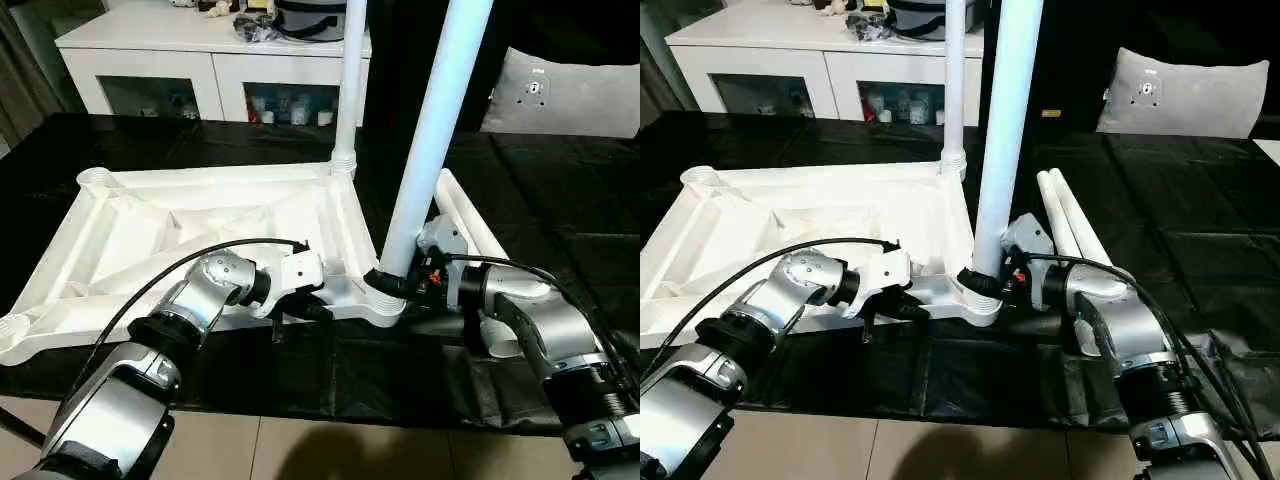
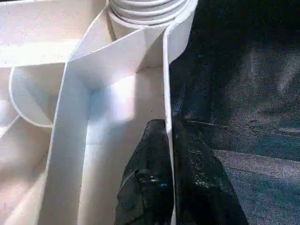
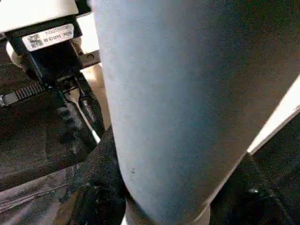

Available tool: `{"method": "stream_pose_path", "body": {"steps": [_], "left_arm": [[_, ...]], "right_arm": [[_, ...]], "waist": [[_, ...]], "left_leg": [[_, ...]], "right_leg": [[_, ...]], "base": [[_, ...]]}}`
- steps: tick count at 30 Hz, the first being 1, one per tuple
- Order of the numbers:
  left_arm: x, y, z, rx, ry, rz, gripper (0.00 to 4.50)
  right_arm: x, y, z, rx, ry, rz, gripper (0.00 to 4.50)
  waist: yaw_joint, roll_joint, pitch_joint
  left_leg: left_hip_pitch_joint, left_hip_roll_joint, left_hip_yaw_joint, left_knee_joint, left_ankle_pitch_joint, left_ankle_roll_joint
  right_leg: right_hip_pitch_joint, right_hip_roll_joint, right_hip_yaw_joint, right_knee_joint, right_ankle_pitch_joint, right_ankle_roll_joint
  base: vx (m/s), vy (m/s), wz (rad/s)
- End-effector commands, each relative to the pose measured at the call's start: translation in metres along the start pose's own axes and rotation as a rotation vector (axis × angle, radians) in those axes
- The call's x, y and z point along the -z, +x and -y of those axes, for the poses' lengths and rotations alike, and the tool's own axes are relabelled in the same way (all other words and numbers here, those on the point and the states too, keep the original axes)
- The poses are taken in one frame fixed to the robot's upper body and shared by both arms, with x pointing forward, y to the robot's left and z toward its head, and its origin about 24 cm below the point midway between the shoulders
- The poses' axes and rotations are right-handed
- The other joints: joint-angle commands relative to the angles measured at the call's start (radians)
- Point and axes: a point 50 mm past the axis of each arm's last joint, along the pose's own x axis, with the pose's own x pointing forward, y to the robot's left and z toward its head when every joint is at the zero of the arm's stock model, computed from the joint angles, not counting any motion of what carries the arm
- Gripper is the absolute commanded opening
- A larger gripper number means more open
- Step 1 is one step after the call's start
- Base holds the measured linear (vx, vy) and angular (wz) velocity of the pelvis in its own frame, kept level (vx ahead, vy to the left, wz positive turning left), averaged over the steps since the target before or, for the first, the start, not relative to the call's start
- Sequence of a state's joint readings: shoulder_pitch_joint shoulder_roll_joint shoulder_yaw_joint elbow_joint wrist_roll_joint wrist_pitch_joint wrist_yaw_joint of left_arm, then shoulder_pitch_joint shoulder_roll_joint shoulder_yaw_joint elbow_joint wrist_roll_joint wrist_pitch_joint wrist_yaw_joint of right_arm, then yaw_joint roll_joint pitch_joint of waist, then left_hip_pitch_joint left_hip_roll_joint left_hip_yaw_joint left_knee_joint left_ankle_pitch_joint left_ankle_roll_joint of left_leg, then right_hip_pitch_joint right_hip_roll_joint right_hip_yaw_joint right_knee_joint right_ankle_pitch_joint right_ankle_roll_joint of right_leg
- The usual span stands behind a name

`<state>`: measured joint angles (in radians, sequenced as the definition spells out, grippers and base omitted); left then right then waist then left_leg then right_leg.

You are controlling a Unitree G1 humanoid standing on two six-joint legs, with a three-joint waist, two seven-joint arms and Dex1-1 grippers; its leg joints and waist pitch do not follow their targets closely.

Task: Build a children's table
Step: Rotate leg to tighten

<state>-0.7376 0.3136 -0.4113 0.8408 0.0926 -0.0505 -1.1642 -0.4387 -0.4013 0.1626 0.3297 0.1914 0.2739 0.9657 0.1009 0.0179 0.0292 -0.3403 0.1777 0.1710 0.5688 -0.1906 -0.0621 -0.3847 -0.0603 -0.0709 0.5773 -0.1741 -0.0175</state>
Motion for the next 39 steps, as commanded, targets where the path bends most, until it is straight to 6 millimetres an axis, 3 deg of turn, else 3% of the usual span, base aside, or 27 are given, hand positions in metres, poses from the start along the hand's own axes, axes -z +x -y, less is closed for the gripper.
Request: {"method": "stream_pose_path", "body": {"steps": [1, 9, 11, 13, 15, 17, 18, 19, 20, 21, 22, 23, 24, 25, 26, 27, 28, 29, 30, 31, 32, 33, 34, 35, 36, 37, 39], "left_arm": [[0.008, -0.013, -0.006, -0.058, -0.045, -0.024, 0.00], [0.012, 0.009, 0.012, -0.132, -0.194, 0.008, 0.00], [-0.004, 0.023, 0.023, -0.158, -0.208, 0.049, 0.00], [-0.022, 0.034, 0.029, -0.175, -0.217, 0.085, 0.00], [-0.037, 0.042, 0.034, -0.186, -0.208, 0.098, 0.00], [-0.043, 0.045, 0.037, -0.200, -0.186, 0.082, 0.00], [-0.043, 0.045, 0.037, -0.200, -0.186, 0.082, 0.00], [-0.042, 0.046, 0.037, -0.213, -0.169, 0.063, 0.00], [-0.041, 0.045, 0.037, -0.225, -0.162, 0.048, 0.00], [-0.038, 0.044, 0.037, -0.239, -0.165, 0.033, 0.00], [-0.038, 0.044, 0.037, -0.239, -0.165, 0.033, 0.00], [-0.036, 0.041, 0.036, -0.249, -0.165, 0.021, 0.00], [-0.033, 0.035, 0.034, -0.283, -0.164, 0.002, 0.00], [-0.032, 0.035, 0.033, -0.289, -0.165, 0.000, 0.00], [-0.031, 0.032, 0.031, -0.302, -0.166, -0.004, 0.00], [-0.030, 0.031, 0.030, -0.312, -0.168, -0.006, 0.00], [-0.030, 0.029, 0.028, -0.318, -0.158, -0.004, 0.00], [-0.028, 0.027, 0.026, -0.324, -0.149, 0.000, 0.00], [-0.028, 0.026, 0.024, -0.328, -0.142, 0.002, 0.00], [-0.027, 0.024, 0.023, -0.326, -0.131, 0.009, 0.00], [-0.026, 0.023, 0.023, -0.318, -0.118, 0.016, 0.00], [-0.025, 0.022, 0.023, -0.309, -0.107, 0.022, 0.00], [-0.025, 0.022, 0.023, -0.307, -0.104, 0.023, 0.00], [-0.023, 0.022, 0.023, -0.297, -0.113, 0.025, 0.00], [-0.020, 0.021, 0.024, -0.279, -0.123, 0.028, 0.00], [-0.020, 0.021, 0.024, -0.276, -0.124, 0.028, 0.00], [-0.016, 0.019, 0.024, -0.251, -0.113, 0.035, 0.00]], "right_arm": [[0.049, 0.011, -0.019, 0.000, 0.149, -0.186, 1.89], [0.043, 0.033, -0.015, 0.305, 0.290, -0.172, 1.89], [0.039, 0.046, -0.011, 0.401, 0.322, -0.173, 1.89], [0.037, 0.054, -0.009, 0.450, 0.322, -0.183, 1.89], [0.035, 0.059, -0.008, 0.475, 0.325, -0.196, 1.89], [0.034, 0.063, -0.010, 0.479, 0.329, -0.205, 1.89], [0.034, 0.063, -0.010, 0.479, 0.329, -0.205, 1.89], [0.034, 0.063, -0.011, 0.487, 0.330, -0.211, 1.89], [0.033, 0.064, -0.011, 0.494, 0.334, -0.215, 1.89], [0.032, 0.067, -0.011, 0.491, 0.340, -0.210, 1.89], [0.032, 0.067, -0.011, 0.491, 0.340, -0.210, 1.89], [0.032, 0.068, -0.011, 0.486, 0.332, -0.207, 1.89], [0.032, 0.070, -0.011, 0.482, 0.323, -0.198, 1.89], [0.032, 0.070, -0.010, 0.482, 0.323, -0.197, 1.89], [0.032, 0.070, -0.010, 0.483, 0.325, -0.194, 1.89], [0.032, 0.070, -0.010, 0.486, 0.328, -0.191, 2.24], [0.032, 0.070, -0.009, 0.489, 0.331, -0.182, 2.58], [0.031, 0.068, -0.008, 0.494, 0.335, -0.166, 2.58], [0.030, 0.067, -0.007, 0.497, 0.337, -0.155, 2.65], [0.028, 0.066, -0.006, 0.495, 0.330, -0.139, 2.65], [0.027, 0.062, -0.005, 0.484, 0.310, -0.132, 2.79], [0.026, 0.059, -0.005, 0.472, 0.289, -0.128, 2.96], [0.026, 0.059, -0.005, 0.470, 0.284, -0.127, 3.06], [0.025, 0.056, -0.004, 0.460, 0.276, -0.111, 3.11], [0.024, 0.048, -0.004, 0.444, 0.266, -0.077, 3.17], [0.024, 0.046, -0.004, 0.441, 0.264, -0.072, 3.28], [0.022, 0.032, -0.003, 0.415, 0.240, -0.027, 3.49]], "waist": [[0.002, -0.009, -0.036], [-0.037, -0.010, -0.020], [-0.058, -0.010, -0.017], [-0.072, -0.012, -0.018], [-0.087, -0.004, -0.013], [-0.110, 0.008, -0.009], [-0.113, 0.011, -0.007], [-0.110, 0.017, 0.001], [-0.115, 0.010, 0.003], [-0.124, 0.014, 0.003], [-0.129, 0.016, 0.007], [-0.133, 0.025, 0.009], [-0.113, 0.037, 0.008], [-0.069, 0.044, 0.007], [-0.072, -0.009, 0.007], [-0.067, -0.046, 0.014], [-0.079, -0.048, 0.018], [-0.063, -0.016, 0.016], [-0.055, -0.008, 0.002], [-0.056, -0.005, -0.010], [-0.052, 0.004, -0.019], [-0.049, 0.012, -0.023], [-0.051, 0.007, -0.017], [-0.055, -0.003, -0.004], [-0.055, -0.004, -0.003], [-0.051, -0.008, -0.009], [-0.037, -0.009, -0.019]], "left_leg": [[0.000, 0.054, -0.019, -0.073, -0.276, 0.027], [0.012, 0.048, -0.041, -0.082, -0.430, -0.026], [0.020, 0.044, -0.049, -0.078, -0.503, -0.034], [0.027, 0.044, -0.050, -0.077, -0.534, -0.030], [0.036, 0.043, -0.050, -0.077, -0.593, -0.017], [0.034, 0.056, -0.068, -0.098, -0.706, -0.022], [0.028, 0.061, -0.074, -0.106, -0.732, -0.026], [0.030, 0.066, -0.076, -0.120, -0.784, -0.032], [0.056, 0.052, -0.068, -0.104, -0.795, -0.037], [0.069, 0.039, -0.064, -0.086, -0.769, -0.031], [0.064, 0.041, -0.067, -0.087, -0.767, -0.029], [0.019, 0.065, -0.082, -0.120, -0.820, -0.030], [-0.026, 0.093, -0.090, -0.163, -0.883, -0.040], [-0.033, 0.113, -0.056, -0.225, -0.973, -0.061], [0.033, 0.059, -0.047, -0.149, -0.840, -0.038], [0.097, -0.009, -0.020, -0.027, -0.620, -0.025], [0.103, -0.055, -0.018, 0.112, -0.266, 0.020], [-0.025, 0.004, -0.067, 0.029, -0.211, 0.027], [-0.026, 0.017, -0.071, -0.020, -0.229, 0.020], [0.007, 0.044, -0.080, -0.052, -0.310, 0.010], [0.025, 0.048, -0.079, -0.055, -0.319, 0.005], [0.032, 0.055, -0.067, -0.066, -0.267, 0.006], [0.020, 0.055, -0.063, -0.073, -0.260, 0.012], [0.025, 0.050, -0.051, -0.079, -0.374, 0.014], [0.032, 0.044, -0.047, -0.076, -0.410, 0.011], [0.032, 0.038, -0.045, -0.074, -0.392, 0.019], [0.025, 0.046, -0.041, -0.077, -0.286, 0.039]], "right_leg": [[0.036, -0.097, 0.050, -0.087, -0.443, -0.139], [0.016, -0.100, 0.037, -0.111, -0.711, -0.055], [0.005, -0.101, 0.023, -0.125, -0.776, -0.026], [0.005, -0.097, 0.013, -0.134, -0.757, -0.020], [0.006, -0.089, -0.019, -0.153, -0.739, -0.002], [0.033, -0.087, -0.051, -0.153, -0.655, 0.012], [0.042, -0.088, -0.050, -0.144, -0.630, 0.010], [0.038, -0.090, -0.041, -0.138, -0.621, -0.002], [0.014, -0.091, -0.052, -0.163, -0.684, 0.003], [0.012, -0.094, -0.074, -0.183, -0.736, 0.025], [0.019, -0.095, -0.090, -0.188, -0.744, 0.036], [0.066, -0.090, -0.095, -0.144, -0.691, 0.050], [0.110, -0.089, -0.052, -0.036, -0.571, 0.022], [0.097, -0.064, -0.017, 0.063, -0.276, -0.051], [0.024, -0.085, 0.027, -0.045, -0.518, -0.027], [-0.064, -0.096, -0.001, -0.178, -0.872, 0.048], [-0.085, -0.157, 0.002, -0.235, -1.177, 0.075], [0.073, -0.213, 0.006, -0.157, -1.016, 0.063], [0.082, -0.179, -0.002, -0.145, -0.897, 0.058], [0.047, -0.133, -0.015, -0.121, -0.657, 0.024], [0.040, -0.122, -0.015, -0.105, -0.537, -0.011], [0.040, -0.115, -0.002, -0.088, -0.319, -0.101], [0.046, -0.112, 0.000, -0.083, -0.269, -0.128], [0.037, -0.108, -0.001, -0.097, -0.429, -0.124], [0.031, -0.109, -0.001, -0.106, -0.512, -0.106], [0.032, -0.115, 0.004, -0.117, -0.579, -0.078], [0.034, -0.118, 0.019, -0.108, -0.486, -0.092]], "base": [[0.000, 0.000, 0.00], [0.000, 0.000, 0.00], [0.000, 0.000, 0.00], [0.000, 0.000, 0.00], [-0.035, 0.056, -0.06], [-0.015, 0.059, -0.07], [-0.006, 0.057, -0.06], [0.000, 0.000, 0.00], [0.000, 0.000, 0.00], [0.000, 0.000, 0.00], [0.000, 0.000, 0.00], [0.000, 0.000, 0.00], [0.000, 0.000, 0.00], [-0.052, -0.031, 0.08], [-0.008, -0.110, 0.21], [-0.008, -0.110, 0.21], [0.008, -0.115, -0.03], [0.078, 0.022, -0.47], [0.078, 0.022, -0.47], [0.076, 0.051, -0.28], [-0.010, -0.012, 0.18], [-0.010, -0.012, 0.18], [0.004, -0.008, 0.19], [0.000, 0.000, 0.00], [0.000, 0.000, 0.00], [0.000, 0.000, 0.00], [0.053, -0.020, 0.07]]}}
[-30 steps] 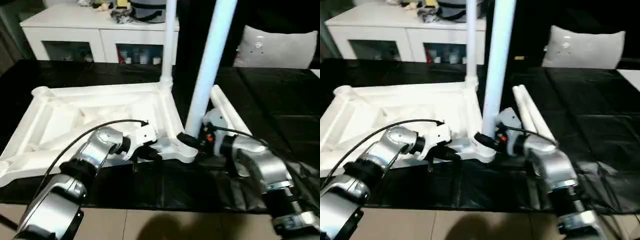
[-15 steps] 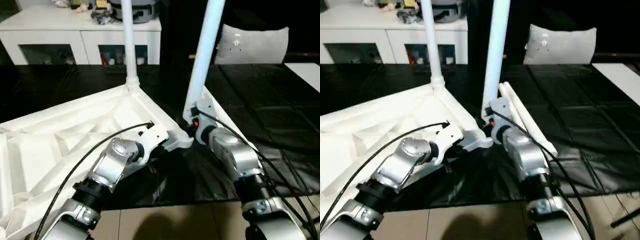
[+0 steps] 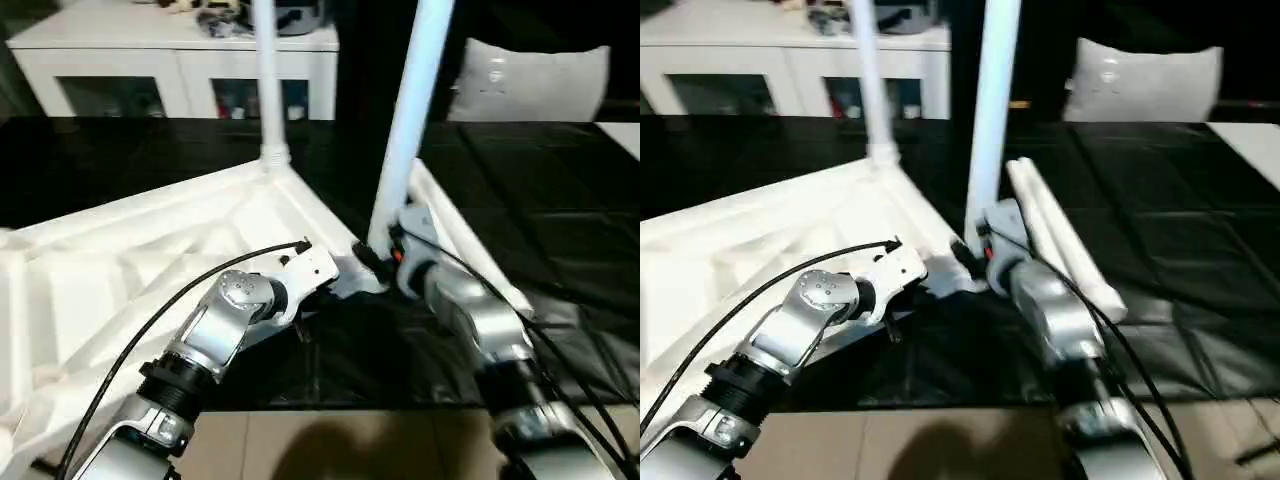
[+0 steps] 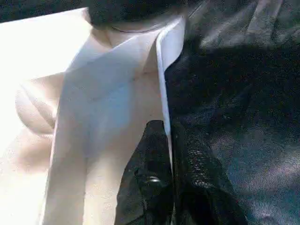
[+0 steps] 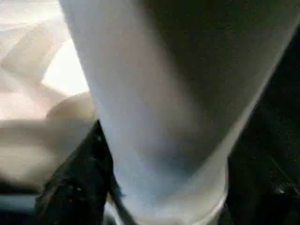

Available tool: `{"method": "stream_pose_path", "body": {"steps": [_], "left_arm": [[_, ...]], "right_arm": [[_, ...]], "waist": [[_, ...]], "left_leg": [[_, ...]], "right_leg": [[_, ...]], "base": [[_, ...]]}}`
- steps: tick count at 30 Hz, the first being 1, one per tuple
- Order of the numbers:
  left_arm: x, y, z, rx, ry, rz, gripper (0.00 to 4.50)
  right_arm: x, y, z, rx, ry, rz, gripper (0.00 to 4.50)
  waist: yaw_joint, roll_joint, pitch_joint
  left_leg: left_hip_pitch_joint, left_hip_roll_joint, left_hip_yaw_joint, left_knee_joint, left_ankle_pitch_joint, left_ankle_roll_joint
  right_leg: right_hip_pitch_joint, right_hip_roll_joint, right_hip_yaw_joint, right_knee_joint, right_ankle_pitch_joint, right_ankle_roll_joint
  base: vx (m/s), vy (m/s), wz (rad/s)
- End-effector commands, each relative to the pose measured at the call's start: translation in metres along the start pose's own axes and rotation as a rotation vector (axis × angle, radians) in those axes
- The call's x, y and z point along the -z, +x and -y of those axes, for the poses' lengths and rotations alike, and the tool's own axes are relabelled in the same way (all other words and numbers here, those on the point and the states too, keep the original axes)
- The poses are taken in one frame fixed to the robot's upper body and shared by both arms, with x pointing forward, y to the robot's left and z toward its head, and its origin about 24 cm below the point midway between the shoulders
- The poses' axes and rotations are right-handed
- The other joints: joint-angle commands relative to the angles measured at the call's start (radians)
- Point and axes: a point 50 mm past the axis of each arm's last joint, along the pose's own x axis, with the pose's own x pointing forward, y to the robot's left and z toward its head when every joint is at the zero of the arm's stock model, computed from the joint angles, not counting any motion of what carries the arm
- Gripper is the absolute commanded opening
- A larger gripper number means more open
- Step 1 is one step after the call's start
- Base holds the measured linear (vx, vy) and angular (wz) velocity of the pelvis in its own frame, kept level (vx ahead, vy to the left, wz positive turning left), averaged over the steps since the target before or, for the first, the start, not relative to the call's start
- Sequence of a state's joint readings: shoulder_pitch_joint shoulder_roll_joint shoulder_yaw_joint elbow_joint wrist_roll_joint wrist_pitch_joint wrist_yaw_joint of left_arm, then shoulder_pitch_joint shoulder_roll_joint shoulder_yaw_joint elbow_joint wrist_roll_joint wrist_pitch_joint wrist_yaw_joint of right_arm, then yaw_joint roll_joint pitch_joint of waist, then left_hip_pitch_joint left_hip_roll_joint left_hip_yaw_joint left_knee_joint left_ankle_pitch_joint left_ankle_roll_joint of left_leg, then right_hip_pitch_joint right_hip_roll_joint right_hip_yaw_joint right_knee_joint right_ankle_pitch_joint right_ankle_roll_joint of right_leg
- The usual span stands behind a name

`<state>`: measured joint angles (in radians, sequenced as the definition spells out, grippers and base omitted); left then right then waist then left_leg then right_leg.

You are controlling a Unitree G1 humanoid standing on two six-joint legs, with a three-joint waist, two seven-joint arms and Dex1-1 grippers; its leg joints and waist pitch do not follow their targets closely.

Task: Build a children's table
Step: Rotate leg to tighten

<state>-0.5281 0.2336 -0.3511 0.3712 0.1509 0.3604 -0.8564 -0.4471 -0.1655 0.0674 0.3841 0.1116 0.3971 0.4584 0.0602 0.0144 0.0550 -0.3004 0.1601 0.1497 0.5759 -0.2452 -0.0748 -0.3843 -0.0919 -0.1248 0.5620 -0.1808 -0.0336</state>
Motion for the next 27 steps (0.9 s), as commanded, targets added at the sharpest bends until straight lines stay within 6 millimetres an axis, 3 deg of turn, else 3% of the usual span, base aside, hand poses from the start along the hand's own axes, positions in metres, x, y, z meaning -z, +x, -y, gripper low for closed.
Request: {"method": "stream_pose_path", "body": {"steps": [1, 2, 3, 4, 5, 7, 8, 9, 10, 12, 14, 17, 20, 21, 22, 27], "left_arm": [[0.004, 0.002, 0.003, 0.049, 0.030, 0.007, 0.00], [0.005, 0.000, 0.002, 0.066, 0.044, 0.009, 0.00], [0.006, 0.000, 0.002, 0.069, 0.046, 0.009, 0.00], [0.009, -0.001, 0.001, 0.088, 0.061, -0.003, 0.00], [0.011, -0.002, 0.000, 0.094, 0.071, -0.011, 0.00], [0.015, -0.004, -0.001, 0.119, 0.093, -0.026, 0.00], [0.017, -0.005, -0.002, 0.143, 0.108, -0.032, 0.00], [0.017, -0.005, -0.002, 0.143, 0.108, -0.032, 0.00], [0.018, -0.006, -0.003, 0.156, 0.119, -0.038, 0.00], [0.021, -0.009, -0.005, 0.194, 0.165, -0.055, 0.00], [0.025, -0.012, -0.005, 0.219, 0.186, -0.074, 0.00], [0.027, -0.015, -0.006, 0.277, 0.215, -0.080, 0.00], [0.026, -0.016, -0.005, 0.308, 0.230, -0.077, 0.00], [0.027, -0.016, -0.004, 0.334, 0.243, -0.083, 0.00], [0.027, -0.017, -0.003, 0.352, 0.252, -0.087, 0.00], [0.027, -0.017, 0.001, 0.407, 0.260, -0.084, 0.00]], "right_arm": [[0.010, -0.008, 0.001, -0.049, 0.008, -0.024, 3.49], [0.008, -0.015, 0.004, -0.079, -0.008, 0.007, 3.58], [0.007, -0.016, 0.004, -0.084, -0.012, 0.011, 3.66], [0.004, -0.025, 0.007, -0.124, -0.050, 0.047, 3.79], [0.002, -0.029, 0.008, -0.147, -0.062, 0.061, 3.90], [-0.001, -0.039, 0.009, -0.203, -0.096, 0.086, 4.01], [-0.003, -0.046, 0.012, -0.243, -0.136, 0.095, 4.07], [-0.003, -0.046, 0.012, -0.243, -0.136, 0.095, 4.23], [-0.005, -0.050, 0.014, -0.260, -0.158, 0.098, 4.23], [-0.010, -0.056, 0.018, -0.301, -0.194, 0.103, 4.34], [-0.014, -0.059, 0.020, -0.333, -0.221, 0.106, 4.34], [-0.019, -0.063, 0.021, -0.384, -0.258, 0.111, 4.34], [-0.020, -0.063, 0.022, -0.398, -0.268, 0.106, 4.34], [-0.020, -0.061, 0.023, -0.410, -0.259, 0.098, 4.34], [-0.020, -0.060, 0.023, -0.417, -0.252, 0.092, 4.34], [-0.015, -0.055, 0.019, -0.476, -0.211, 0.069, 3.88]], "waist": [[0.009, 0.001, -0.048], [0.013, -0.005, -0.051], [0.014, -0.006, -0.051], [0.017, -0.006, -0.054], [0.022, -0.007, -0.058], [0.034, -0.009, -0.075], [0.033, -0.012, -0.074], [0.036, -0.001, -0.073], [0.033, -0.007, -0.072], [0.036, -0.005, -0.072], [0.036, -0.002, -0.066], [0.036, -0.003, -0.063], [0.036, -0.002, -0.065], [0.036, -0.006, -0.066], [0.037, -0.002, -0.068], [0.047, -0.005, -0.073]], "left_leg": [[-0.018, 0.067, -0.017, -0.083, -0.174, 0.060], [-0.016, 0.068, -0.010, -0.079, -0.140, 0.071], [-0.019, 0.066, -0.009, -0.078, -0.129, 0.077], [-0.025, 0.063, -0.005, -0.073, -0.089, 0.084], [-0.032, 0.059, -0.003, -0.069, -0.063, 0.097], [-0.039, 0.057, -0.004, -0.050, 0.080, 0.146], [-0.050, 0.054, -0.004, -0.043, 0.128, 0.181], [-0.048, 0.053, -0.004, -0.041, 0.129, 0.195], [-0.052, 0.053, -0.003, -0.040, 0.116, 0.206], [-0.053, 0.053, -0.002, -0.038, 0.085, 0.204], [-0.053, 0.059, -0.002, -0.043, 0.020, 0.174], [-0.048, 0.061, -0.003, -0.049, -0.026, 0.138], [-0.048, 0.067, -0.004, -0.050, -0.022, 0.114], [-0.048, 0.066, -0.004, -0.049, -0.019, 0.114], [-0.047, 0.065, -0.004, -0.048, -0.006, 0.117], [-0.048, 0.067, -0.002, -0.041, 0.043, 0.135]], "right_leg": [[0.036, -0.081, 0.076, -0.080, -0.387, -0.103], [0.034, -0.079, 0.078, -0.071, -0.317, -0.134], [0.036, -0.077, 0.078, -0.068, -0.305, -0.147], [0.041, -0.080, 0.081, -0.058, -0.257, -0.173], [0.047, -0.079, 0.080, -0.055, -0.231, -0.175], [0.052, -0.076, 0.079, -0.018, -0.011, -0.212], [0.054, -0.075, 0.077, -0.009, 0.067, -0.227], [0.050, -0.076, 0.076, -0.011, 0.072, -0.233], [0.052, -0.076, 0.075, -0.013, 0.053, -0.234], [0.050, -0.073, 0.070, -0.020, -0.024, -0.222], [0.048, -0.073, 0.067, -0.036, -0.165, -0.188], [0.045, -0.072, 0.067, -0.046, -0.258, -0.154], [0.044, -0.073, 0.070, -0.039, -0.226, -0.162], [0.045, -0.073, 0.070, -0.037, -0.216, -0.166], [0.044, -0.073, 0.070, -0.033, -0.191, -0.178], [0.046, -0.075, 0.070, -0.019, -0.111, -0.205]], "base": [[0.065, -0.031, 0.11], [0.068, -0.035, 0.13], [0.068, -0.035, 0.13], [0.073, -0.036, 0.09], [0.071, -0.031, 0.03], [0.062, -0.026, 0.02], [0.000, 0.000, 0.00], [0.000, 0.000, 0.00], [0.000, 0.000, 0.00], [0.000, 0.000, 0.00], [0.000, 0.000, 0.00], [0.000, 0.000, 0.00], [0.000, 0.000, 0.00], [0.000, 0.000, 0.00], [0.000, 0.000, 0.00], [0.000, 0.000, 0.00]]}}
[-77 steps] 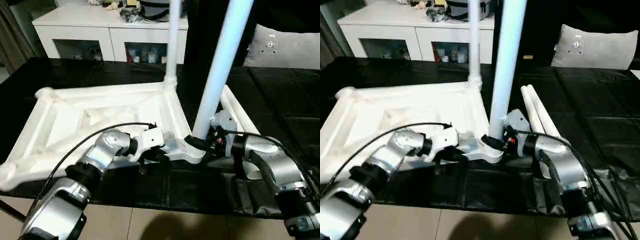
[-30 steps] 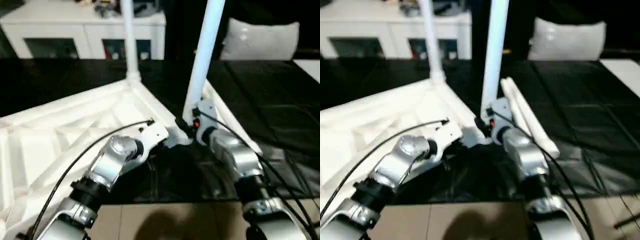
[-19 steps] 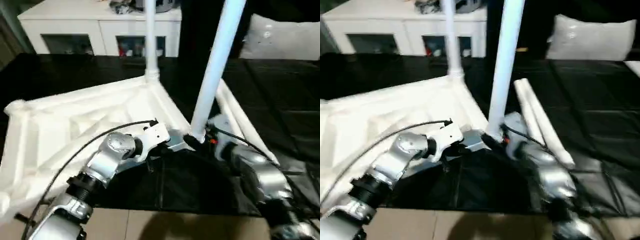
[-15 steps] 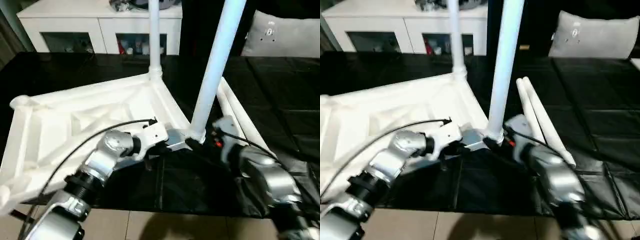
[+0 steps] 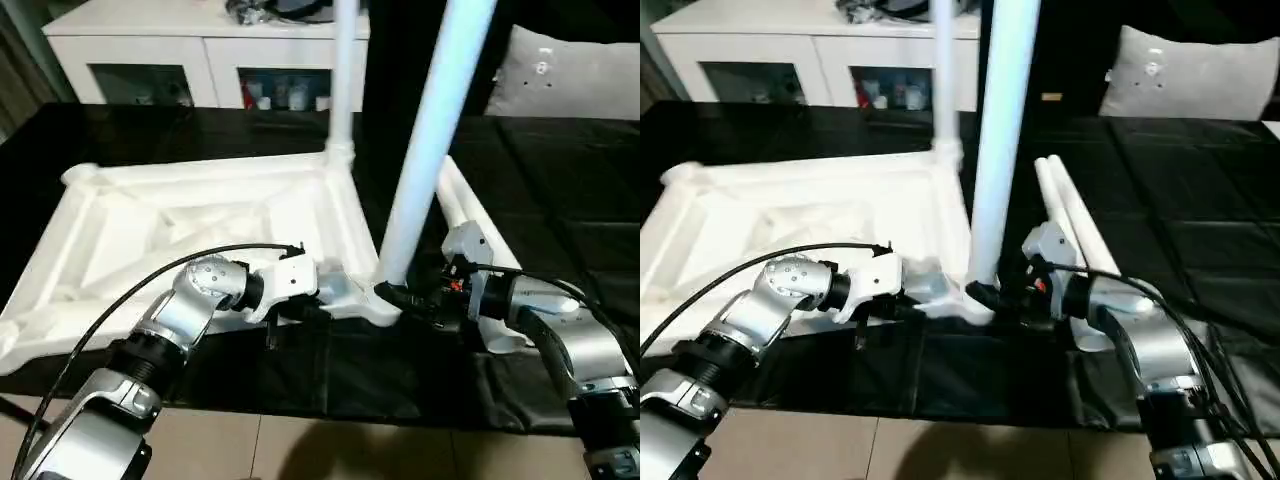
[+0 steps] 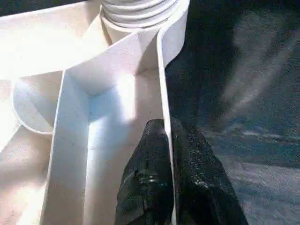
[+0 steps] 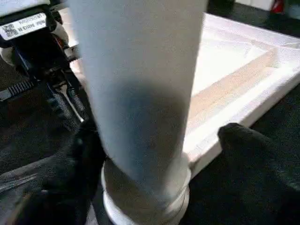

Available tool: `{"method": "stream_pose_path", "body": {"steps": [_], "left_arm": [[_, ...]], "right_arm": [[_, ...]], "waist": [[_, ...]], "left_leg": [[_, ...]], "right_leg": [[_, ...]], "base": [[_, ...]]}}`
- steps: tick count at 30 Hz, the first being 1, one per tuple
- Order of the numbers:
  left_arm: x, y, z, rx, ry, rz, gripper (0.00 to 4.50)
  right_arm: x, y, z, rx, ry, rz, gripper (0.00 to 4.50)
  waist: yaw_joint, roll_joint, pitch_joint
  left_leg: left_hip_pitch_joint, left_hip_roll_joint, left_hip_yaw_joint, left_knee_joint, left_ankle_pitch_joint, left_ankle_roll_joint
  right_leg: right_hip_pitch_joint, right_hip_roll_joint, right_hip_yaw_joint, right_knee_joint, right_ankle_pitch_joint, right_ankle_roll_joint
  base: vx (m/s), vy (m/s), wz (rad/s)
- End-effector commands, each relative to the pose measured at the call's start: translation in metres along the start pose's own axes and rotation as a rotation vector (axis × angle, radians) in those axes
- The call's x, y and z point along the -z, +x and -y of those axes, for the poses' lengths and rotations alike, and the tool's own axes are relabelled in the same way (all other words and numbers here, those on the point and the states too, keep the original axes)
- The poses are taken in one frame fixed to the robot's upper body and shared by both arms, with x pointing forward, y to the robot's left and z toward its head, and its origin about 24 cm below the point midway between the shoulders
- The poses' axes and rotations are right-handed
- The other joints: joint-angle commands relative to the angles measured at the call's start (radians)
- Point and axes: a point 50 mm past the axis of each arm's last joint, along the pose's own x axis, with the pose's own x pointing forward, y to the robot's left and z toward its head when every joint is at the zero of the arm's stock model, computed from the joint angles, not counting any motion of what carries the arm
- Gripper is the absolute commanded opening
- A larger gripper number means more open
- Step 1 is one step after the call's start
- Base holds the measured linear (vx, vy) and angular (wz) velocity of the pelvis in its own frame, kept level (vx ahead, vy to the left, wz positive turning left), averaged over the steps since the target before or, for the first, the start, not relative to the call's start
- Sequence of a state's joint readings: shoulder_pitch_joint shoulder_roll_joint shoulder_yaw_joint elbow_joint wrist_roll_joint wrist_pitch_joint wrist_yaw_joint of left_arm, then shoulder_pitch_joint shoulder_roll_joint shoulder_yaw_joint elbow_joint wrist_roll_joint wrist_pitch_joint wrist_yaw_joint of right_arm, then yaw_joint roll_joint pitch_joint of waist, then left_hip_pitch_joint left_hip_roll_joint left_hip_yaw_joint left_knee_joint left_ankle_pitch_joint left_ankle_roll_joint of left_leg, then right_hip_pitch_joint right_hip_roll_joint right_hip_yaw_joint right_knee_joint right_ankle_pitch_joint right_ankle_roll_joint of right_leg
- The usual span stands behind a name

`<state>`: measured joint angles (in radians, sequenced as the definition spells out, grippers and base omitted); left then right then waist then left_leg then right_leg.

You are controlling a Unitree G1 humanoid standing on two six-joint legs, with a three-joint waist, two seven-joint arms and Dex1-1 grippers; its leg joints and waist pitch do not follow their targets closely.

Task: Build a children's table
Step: Rotate leg to tighten

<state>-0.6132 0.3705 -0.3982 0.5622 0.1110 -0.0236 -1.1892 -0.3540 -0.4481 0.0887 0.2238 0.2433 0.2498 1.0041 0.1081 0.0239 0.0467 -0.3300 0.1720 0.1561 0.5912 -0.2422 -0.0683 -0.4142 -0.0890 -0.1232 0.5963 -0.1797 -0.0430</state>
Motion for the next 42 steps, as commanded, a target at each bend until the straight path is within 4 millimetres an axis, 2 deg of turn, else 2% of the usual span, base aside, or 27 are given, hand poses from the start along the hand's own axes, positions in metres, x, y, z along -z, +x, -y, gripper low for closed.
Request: {"method": "stream_pose_path", "body": {"steps": [1, 4, 5, 7, 8, 15, 18, 22, 24, 26, 28, 29, 30, 31, 32, 35, 38, 39, 42], "left_arm": [[0.013, 0.011, 0.015, 0.119, -0.004, -0.081, 0.00], [0.012, 0.011, 0.015, 0.122, -0.002, -0.078, 0.00], [0.013, 0.011, 0.015, 0.125, -0.001, -0.077, 0.00], [0.013, 0.011, 0.016, 0.126, -0.001, -0.078, 0.00], [0.013, 0.011, 0.016, 0.128, -0.001, -0.078, 0.00], [0.014, 0.010, 0.016, 0.127, -0.012, -0.076, 0.00], [0.015, 0.010, 0.016, 0.114, -0.035, -0.066, 0.00], [0.016, 0.012, 0.015, 0.067, -0.082, -0.059, 0.00], [0.015, 0.014, 0.014, 0.018, -0.136, -0.040, 0.00], [0.009, 0.020, 0.009, -0.082, -0.234, 0.003, 0.00], [0.005, 0.028, 0.004, -0.200, -0.321, -0.001, 0.00], [0.003, 0.032, 0.001, -0.263, -0.359, -0.011, 0.00], [0.000, 0.037, -0.002, -0.320, -0.400, -0.005, 0.00], [-0.004, 0.041, -0.004, -0.350, -0.424, 0.007, 0.00], [-0.011, 0.047, -0.007, -0.394, -0.446, 0.025, 0.00], [-0.021, 0.057, -0.007, -0.407, -0.439, 0.027, 0.00], [-0.029, 0.062, -0.003, -0.394, -0.435, 0.044, 0.00], [-0.028, 0.061, -0.002, -0.392, -0.425, 0.030, 0.00], [-0.022, 0.056, -0.003, -0.409, -0.398, 0.004, 0.00]], "right_arm": [[0.000, 0.003, -0.001, -0.028, 0.014, -0.001, 3.75], [0.005, 0.005, -0.001, -0.031, 0.059, -0.022, 3.53], [0.007, 0.006, 0.000, -0.031, 0.072, -0.026, 3.47], [0.007, 0.007, 0.000, -0.032, 0.075, -0.026, 3.37], [0.008, 0.008, -0.001, -0.034, 0.084, -0.026, 3.14], [0.013, 0.010, -0.006, -0.070, 0.115, -0.033, 2.65], [0.017, 0.010, -0.009, -0.076, 0.130, -0.036, 2.60], [0.022, 0.014, -0.013, -0.052, 0.161, -0.042, 2.59], [0.026, 0.021, -0.015, 0.010, 0.198, -0.041, 2.59], [0.030, 0.034, -0.011, 0.152, 0.261, -0.033, 2.58], [0.032, 0.046, -0.007, 0.281, 0.314, -0.030, 2.58], [0.034, 0.052, -0.005, 0.345, 0.345, -0.030, 2.57], [0.035, 0.057, -0.002, 0.421, 0.387, -0.032, 2.57], [0.037, 0.061, 0.000, 0.475, 0.416, -0.036, 2.57], [0.039, 0.068, 0.002, 0.545, 0.445, -0.050, 2.57], [0.041, 0.076, -0.002, 0.566, 0.447, -0.072, 2.57], [0.037, 0.080, -0.005, 0.551, 0.436, -0.049, 2.57], [0.036, 0.080, -0.005, 0.558, 0.446, -0.032, 3.13], [0.035, 0.073, -0.002, 0.566, 0.474, 0.006, 3.32]], "waist": [[0.002, -0.015, -0.065], [0.008, -0.015, -0.065], [0.008, -0.022, -0.066], [0.009, -0.018, -0.066], [0.009, -0.018, -0.066], [0.009, -0.021, -0.067], [0.009, -0.023, -0.068], [0.010, -0.021, -0.067], [0.008, -0.017, -0.066], [0.001, -0.018, -0.060], [-0.013, -0.020, -0.052], [-0.020, -0.017, -0.048], [-0.025, -0.024, -0.046], [-0.028, -0.024, -0.045], [-0.033, -0.022, -0.046], [-0.037, -0.020, -0.045], [-0.041, -0.018, -0.044], [-0.042, -0.013, -0.047], [-0.044, -0.012, -0.051]], "left_leg": [[-0.019, 0.056, -0.009, -0.055, 0.049, 0.133], [-0.020, 0.055, -0.008, -0.055, 0.048, 0.130], [-0.020, 0.055, -0.008, -0.055, 0.048, 0.127], [-0.020, 0.055, -0.009, -0.055, 0.046, 0.123], [-0.020, 0.055, -0.008, -0.054, 0.046, 0.122], [-0.020, 0.053, -0.008, -0.054, 0.050, 0.117], [-0.021, 0.053, -0.008, -0.053, 0.051, 0.115], [-0.020, 0.052, -0.008, -0.054, 0.039, 0.107], [-0.020, 0.054, -0.009, -0.056, 0.032, 0.097], [-0.020, 0.054, -0.010, -0.063, -0.004, 0.075], [-0.010, 0.050, -0.007, -0.071, -0.093, 0.025], [-0.004, 0.045, -0.009, -0.072, -0.137, 0.011], [-0.002, 0.043, -0.010, -0.074, -0.150, 0.010], [0.001, 0.039, -0.011, -0.072, -0.169, 0.008], [0.004, 0.037, -0.010, -0.071, -0.175, 0.013], [0.006, 0.036, -0.012, -0.075, -0.201, 0.033], [0.005, 0.038, -0.013, -0.079, -0.223, 0.042], [0.003, 0.042, -0.017, -0.083, -0.225, 0.042], [0.000, 0.049, -0.019, -0.088, -0.217, 0.046]], "right_leg": [[0.076, -0.078, 0.068, -0.052, -0.100, -0.199], [0.078, -0.079, 0.067, -0.053, -0.112, -0.198], [0.078, -0.078, 0.067, -0.053, -0.115, -0.193], [0.077, -0.079, 0.067, -0.053, -0.125, -0.189], [0.077, -0.079, 0.067, -0.053, -0.126, -0.188], [0.078, -0.077, 0.066, -0.052, -0.128, -0.177], [0.078, -0.077, 0.066, -0.052, -0.124, -0.177], [0.078, -0.077, 0.066, -0.055, -0.145, -0.173], [0.078, -0.078, 0.066, -0.056, -0.156, -0.172], [0.077, -0.079, 0.064, -0.065, -0.210, -0.165], [0.074, -0.078, 0.061, -0.086, -0.380, -0.124], [0.070, -0.079, 0.056, -0.102, -0.481, -0.092], [0.071, -0.078, 0.053, -0.108, -0.516, -0.078], [0.067, -0.078, 0.049, -0.120, -0.568, -0.051], [0.064, -0.077, 0.047, -0.124, -0.582, -0.041], [0.063, -0.074, 0.039, -0.138, -0.590, -0.012], [0.061, -0.074, 0.040, -0.140, -0.580, -0.006], [0.066, -0.076, 0.041, -0.135, -0.556, -0.013], [0.068, -0.078, 0.050, -0.124, -0.474, -0.046]], "base": [[0.000, 0.000, 0.00], [0.000, 0.000, 0.00], [0.000, 0.000, 0.00], [0.000, 0.000, 0.00], [0.000, 0.000, 0.00], [0.000, 0.000, 0.00], [0.000, 0.000, 0.00], [0.000, 0.000, 0.00], [0.000, 0.000, 0.00], [0.000, 0.000, 0.00], [0.000, 0.000, 0.00], [0.000, 0.000, 0.00], [0.000, 0.000, 0.00], [-0.056, 0.016, -0.03], [-0.054, 0.018, -0.01], [-0.018, 0.006, 0.00], [0.000, 0.000, 0.00], [0.000, 0.000, 0.00], [0.000, 0.000, 0.00]]}}
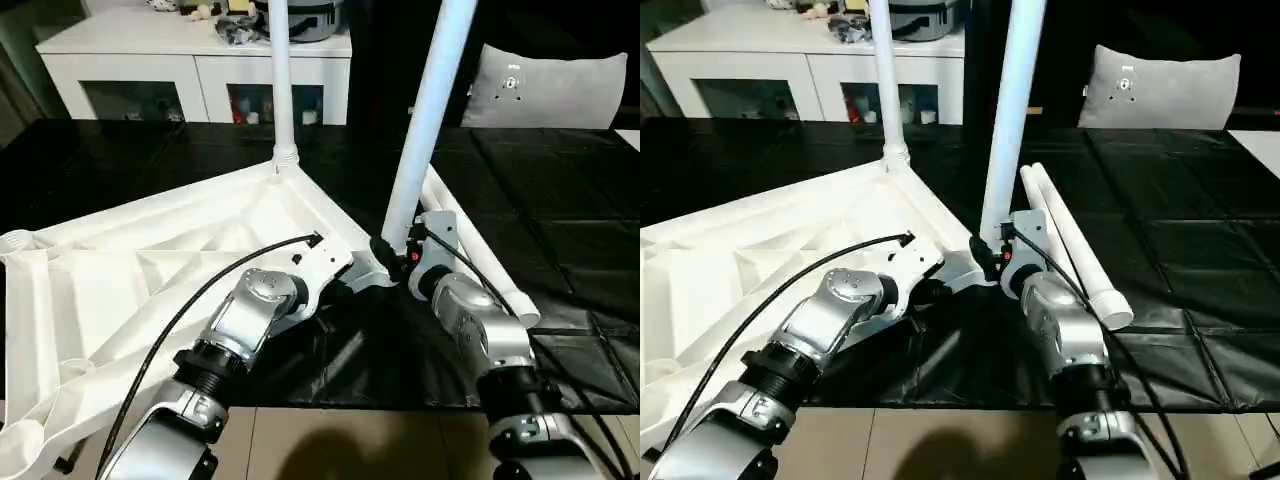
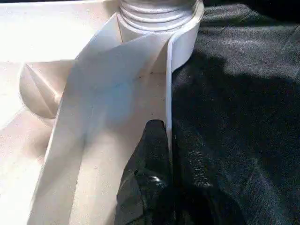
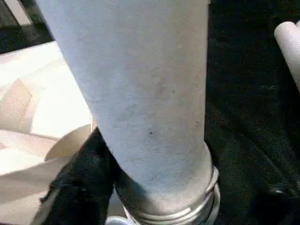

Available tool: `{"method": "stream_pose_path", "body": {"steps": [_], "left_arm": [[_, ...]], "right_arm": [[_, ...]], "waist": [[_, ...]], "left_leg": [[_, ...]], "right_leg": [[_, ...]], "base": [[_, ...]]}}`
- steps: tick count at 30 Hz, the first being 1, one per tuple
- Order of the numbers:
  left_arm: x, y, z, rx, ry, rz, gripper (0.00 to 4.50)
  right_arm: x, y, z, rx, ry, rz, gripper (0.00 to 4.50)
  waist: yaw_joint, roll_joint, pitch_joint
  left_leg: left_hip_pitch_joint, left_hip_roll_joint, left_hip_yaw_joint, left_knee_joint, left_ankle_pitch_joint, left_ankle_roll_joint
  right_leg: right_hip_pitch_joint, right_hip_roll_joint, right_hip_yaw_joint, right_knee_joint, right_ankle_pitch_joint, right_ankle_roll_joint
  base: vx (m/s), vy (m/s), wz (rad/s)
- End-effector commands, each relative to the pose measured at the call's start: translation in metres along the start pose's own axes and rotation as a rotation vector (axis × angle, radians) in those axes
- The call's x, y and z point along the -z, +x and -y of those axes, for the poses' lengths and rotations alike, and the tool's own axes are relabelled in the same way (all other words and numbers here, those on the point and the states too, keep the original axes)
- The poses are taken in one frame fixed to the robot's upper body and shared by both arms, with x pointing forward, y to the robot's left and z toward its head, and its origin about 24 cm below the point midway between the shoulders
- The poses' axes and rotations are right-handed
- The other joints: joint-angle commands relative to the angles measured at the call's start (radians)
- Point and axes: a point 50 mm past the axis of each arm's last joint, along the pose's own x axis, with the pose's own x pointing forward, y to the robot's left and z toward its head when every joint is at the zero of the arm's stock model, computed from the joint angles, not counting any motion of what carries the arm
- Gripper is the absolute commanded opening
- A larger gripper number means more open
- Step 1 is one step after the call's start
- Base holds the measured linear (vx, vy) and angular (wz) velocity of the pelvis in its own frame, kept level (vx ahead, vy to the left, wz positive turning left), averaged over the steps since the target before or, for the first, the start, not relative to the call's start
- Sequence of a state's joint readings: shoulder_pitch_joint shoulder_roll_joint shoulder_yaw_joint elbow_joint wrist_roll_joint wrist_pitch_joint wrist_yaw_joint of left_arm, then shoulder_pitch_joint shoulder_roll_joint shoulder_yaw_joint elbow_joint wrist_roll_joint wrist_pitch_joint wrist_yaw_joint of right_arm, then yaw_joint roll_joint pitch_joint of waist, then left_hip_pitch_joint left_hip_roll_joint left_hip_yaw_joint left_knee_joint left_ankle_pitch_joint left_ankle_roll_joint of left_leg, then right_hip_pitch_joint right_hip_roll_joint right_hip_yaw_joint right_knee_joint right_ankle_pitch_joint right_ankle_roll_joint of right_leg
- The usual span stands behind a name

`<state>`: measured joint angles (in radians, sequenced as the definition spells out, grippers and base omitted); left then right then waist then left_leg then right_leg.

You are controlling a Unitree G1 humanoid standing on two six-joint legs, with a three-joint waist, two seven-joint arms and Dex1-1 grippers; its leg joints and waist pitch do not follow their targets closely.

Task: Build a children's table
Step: Rotate leg to tighten

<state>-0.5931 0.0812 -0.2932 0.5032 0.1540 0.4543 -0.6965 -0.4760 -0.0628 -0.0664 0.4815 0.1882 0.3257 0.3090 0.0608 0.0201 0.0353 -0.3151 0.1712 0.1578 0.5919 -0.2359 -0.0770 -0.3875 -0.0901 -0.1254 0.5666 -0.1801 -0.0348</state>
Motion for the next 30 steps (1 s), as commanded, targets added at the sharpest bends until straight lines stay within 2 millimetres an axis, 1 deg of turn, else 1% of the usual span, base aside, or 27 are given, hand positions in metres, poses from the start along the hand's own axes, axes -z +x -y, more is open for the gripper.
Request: {"method": "stream_pose_path", "body": {"steps": [1, 2, 3, 4, 5, 6, 7, 8, 10, 11, 12, 13, 14, 15, 16, 17, 18, 19, 20, 21, 22, 23, 25, 27, 28, 29, 30], "left_arm": [[0.002, 0.001, 0.002, -0.013, 0.010, 0.007, 0.00], [0.003, 0.000, 0.000, -0.017, 0.006, 0.005, 0.00], [0.004, -0.001, -0.001, -0.019, 0.003, 0.002, 0.00], [0.004, -0.002, -0.002, -0.019, 0.002, 0.001, 0.00], [0.008, -0.005, -0.006, -0.020, -0.005, -0.015, 0.00], [0.010, -0.006, -0.008, -0.021, -0.005, -0.021, 0.00], [0.012, -0.007, -0.009, -0.019, 0.001, -0.030, 0.00], [0.013, -0.009, -0.010, -0.012, 0.004, -0.039, 0.00], [0.018, -0.012, -0.011, 0.018, 0.024, -0.051, 0.00], [0.020, -0.014, -0.011, 0.041, 0.046, -0.053, 0.00], [0.021, -0.015, -0.011, 0.061, 0.064, -0.054, 0.00], [0.022, -0.016, -0.011, 0.073, 0.071, -0.054, 0.00], [0.023, -0.017, -0.011, 0.087, 0.082, -0.058, 0.00], [0.026, -0.018, -0.011, 0.112, 0.114, -0.061, 0.00], [0.027, -0.019, -0.010, 0.130, 0.138, -0.063, 0.00], [0.032, -0.022, -0.010, 0.172, 0.183, -0.084, 0.00], [0.033, -0.023, -0.009, 0.181, 0.195, -0.089, 0.00], [0.035, -0.025, -0.008, 0.234, 0.229, -0.095, 0.00], [0.036, -0.026, -0.007, 0.264, 0.246, -0.098, 0.00], [0.037, -0.027, -0.006, 0.288, 0.264, -0.098, 0.00], [0.038, -0.029, -0.004, 0.329, 0.286, -0.095, 0.00], [0.038, -0.031, -0.004, 0.359, 0.295, -0.099, 0.00], [0.038, -0.034, -0.003, 0.412, 0.317, -0.107, 0.00], [0.038, -0.035, -0.003, 0.433, 0.323, -0.115, 0.00], [0.038, -0.036, -0.003, 0.443, 0.330, -0.119, 0.00], [0.039, -0.036, -0.003, 0.454, 0.339, -0.123, 0.00], [0.039, -0.037, -0.004, 0.460, 0.342, -0.126, 0.00]], "right_arm": [[0.016, -0.002, -0.003, -0.037, 0.044, -0.058, 3.45], [0.014, -0.003, -0.001, -0.036, 0.040, -0.043, 3.61], [0.011, -0.005, 0.002, -0.046, 0.021, -0.022, 3.69], [0.009, -0.006, 0.004, -0.051, 0.010, -0.012, 3.74], [0.004, -0.011, 0.010, -0.078, -0.020, 0.022, 3.79], [0.002, -0.014, 0.012, -0.090, -0.024, 0.031, 3.91], [0.000, -0.017, 0.014, -0.120, -0.033, 0.039, 3.91], [-0.001, -0.021, 0.016, -0.148, -0.052, 0.041, 4.06], [-0.004, -0.031, 0.023, -0.227, -0.130, 0.031, 4.21], [-0.005, -0.036, 0.028, -0.253, -0.165, 0.022, 4.26], [-0.006, -0.039, 0.032, -0.268, -0.183, 0.016, 4.37], [-0.007, -0.040, 0.033, -0.278, -0.189, 0.013, 4.45], [-0.009, -0.042, 0.036, -0.296, -0.201, 0.012, 4.45], [-0.012, -0.045, 0.038, -0.326, -0.220, 0.009, 4.45], [-0.014, -0.047, 0.039, -0.347, -0.233, 0.006, 4.45], [-0.018, -0.049, 0.041, -0.380, -0.278, 0.000, 4.45], [-0.019, -0.049, 0.041, -0.386, -0.289, -0.001, 4.45], [-0.021, -0.051, 0.040, -0.437, -0.318, -0.008, 4.45], [-0.022, -0.052, 0.038, -0.470, -0.322, -0.012, 4.45], [-0.022, -0.053, 0.037, -0.494, -0.322, -0.016, 4.45], [-0.022, -0.053, 0.036, -0.530, -0.318, -0.020, 4.45], [-0.022, -0.054, 0.034, -0.557, -0.313, -0.025, 4.45], [-0.021, -0.054, 0.031, -0.603, -0.303, -0.040, 4.09], [-0.020, -0.054, 0.030, -0.631, -0.298, -0.052, 4.05], [-0.019, -0.054, 0.029, -0.646, -0.295, -0.059, 3.96], [-0.018, -0.055, 0.028, -0.663, -0.290, -0.065, 3.81], [-0.017, -0.055, 0.028, -0.672, -0.287, -0.069, 3.69]], "waist": [[0.005, -0.008, -0.041], [0.006, -0.008, -0.041], [0.006, -0.010, -0.043], [0.006, -0.010, -0.043], [0.007, -0.009, -0.042], [0.007, -0.011, -0.042], [0.009, -0.012, -0.043], [0.011, -0.014, -0.043], [0.017, -0.018, -0.044], [0.017, -0.022, -0.047], [0.019, -0.021, -0.049], [0.018, -0.021, -0.052], [0.018, -0.021, -0.053], [0.016, -0.021, -0.052], [0.016, -0.020, -0.052], [0.016, -0.021, -0.054], [0.018, -0.020, -0.053], [0.018, -0.018, -0.052], [0.019, -0.019, -0.052], [0.022, -0.016, -0.052], [0.025, -0.018, -0.052], [0.029, -0.017, -0.052], [0.035, -0.017, -0.052], [0.041, -0.017, -0.051], [0.044, -0.017, -0.051], [0.052, -0.019, -0.052], [0.055, -0.018, -0.052]], "left_leg": [[-0.014, 0.052, -0.019, -0.088, -0.212, 0.057], [-0.014, 0.053, -0.018, -0.089, -0.207, 0.057], [-0.017, 0.052, -0.015, -0.087, -0.194, 0.063], [-0.017, 0.052, -0.015, -0.087, -0.194, 0.063], [-0.020, 0.052, -0.012, -0.086, -0.186, 0.072], [-0.020, 0.051, -0.011, -0.084, -0.185, 0.076], [-0.019, 0.048, -0.010, -0.083, -0.173, 0.083], [-0.020, 0.047, -0.008, -0.082, -0.164, 0.088], [-0.029, 0.046, -0.008, -0.079, -0.133, 0.104], [-0.035, 0.045, -0.010, -0.078, -0.118, 0.109], [-0.036, 0.045, -0.010, -0.077, -0.104, 0.113], [-0.037, 0.044, -0.009, -0.074, -0.074, 0.122], [-0.041, 0.044, -0.009, -0.071, -0.052, 0.132], [-0.042, 0.045, -0.008, -0.070, -0.046, 0.135], [-0.042, 0.044, -0.009, -0.070, -0.047, 0.141], [-0.040, 0.047, -0.008, -0.068, -0.047, 0.148], [-0.039, 0.049, -0.008, -0.068, -0.047, 0.149], [-0.037, 0.051, -0.007, -0.068, -0.048, 0.149], [-0.037, 0.053, -0.007, -0.069, -0.056, 0.149], [-0.033, 0.056, -0.007, -0.070, -0.060, 0.145], [-0.033, 0.056, -0.007, -0.070, -0.063, 0.145], [-0.032, 0.058, -0.007, -0.070, -0.065, 0.144], [-0.031, 0.061, -0.007, -0.072, -0.063, 0.140], [-0.028, 0.063, -0.005, -0.071, -0.060, 0.132], [-0.028, 0.063, -0.004, -0.071, -0.059, 0.129], [-0.029, 0.063, -0.004, -0.071, -0.052, 0.124], [-0.029, 0.063, -0.004, -0.071, -0.051, 0.122]], "right_leg": [[0.041, -0.078, 0.056, -0.090, -0.438, -0.075], [0.041, -0.078, 0.058, -0.087, -0.419, -0.085], [0.043, -0.078, 0.061, -0.080, -0.380, -0.109], [0.043, -0.078, 0.061, -0.080, -0.380, -0.109], [0.045, -0.078, 0.062, -0.082, -0.382, -0.114], [0.045, -0.078, 0.061, -0.082, -0.390, -0.114], [0.045, -0.078, 0.062, -0.083, -0.393, -0.115], [0.046, -0.078, 0.062, -0.084, -0.394, -0.113], [0.050, -0.078, 0.063, -0.081, -0.395, -0.105], [0.053, -0.077, 0.062, -0.075, -0.385, -0.101], [0.055, -0.077, 0.063, -0.072, -0.371, -0.099], [0.053, -0.075, 0.063, -0.067, -0.330, -0.110], [0.054, -0.075, 0.062, -0.063, -0.296, -0.123], [0.053, -0.074, 0.062, -0.062, -0.287, -0.130], [0.052, -0.073, 0.060, -0.062, -0.286, -0.133], [0.050, -0.073, 0.061, -0.060, -0.274, -0.145], [0.049, -0.074, 0.060, -0.060, -0.274, -0.148], [0.047, -0.072, 0.061, -0.059, -0.269, -0.155], [0.047, -0.073, 0.061, -0.059, -0.274, -0.157], [0.045, -0.074, 0.062, -0.058, -0.269, -0.164], [0.044, -0.073, 0.062, -0.057, -0.266, -0.166], [0.045, -0.075, 0.064, -0.054, -0.258, -0.171], [0.045, -0.077, 0.064, -0.052, -0.244, -0.180], [0.042, -0.078, 0.066, -0.050, -0.235, -0.187], [0.043, -0.078, 0.066, -0.049, -0.233, -0.188], [0.045, -0.079, 0.067, -0.046, -0.225, -0.188], [0.045, -0.079, 0.066, -0.046, -0.226, -0.187]], "base": [[0.000, 0.000, 0.00], [0.000, 0.000, 0.00], [0.000, 0.000, 0.00], [0.000, 0.000, 0.00], [0.000, 0.000, 0.00], [0.000, 0.000, 0.00], [0.000, 0.000, 0.00], [0.000, 0.000, 0.00], [0.000, 0.000, 0.00], [0.000, 0.000, 0.00], [0.000, 0.000, 0.00], [0.000, 0.000, 0.00], [0.000, 0.000, 0.00], [0.000, 0.000, 0.00], [0.000, 0.000, 0.00], [0.000, 0.000, 0.00], [0.000, 0.000, 0.00], [0.000, 0.000, 0.00], [0.000, 0.000, 0.00], [0.000, 0.000, 0.00], [0.000, 0.000, 0.00], [0.000, 0.000, 0.00], [0.000, 0.000, 0.00], [0.000, 0.000, 0.00], [0.000, 0.000, 0.00], [0.000, 0.000, 0.00], [0.000, 0.000, 0.00]]}}
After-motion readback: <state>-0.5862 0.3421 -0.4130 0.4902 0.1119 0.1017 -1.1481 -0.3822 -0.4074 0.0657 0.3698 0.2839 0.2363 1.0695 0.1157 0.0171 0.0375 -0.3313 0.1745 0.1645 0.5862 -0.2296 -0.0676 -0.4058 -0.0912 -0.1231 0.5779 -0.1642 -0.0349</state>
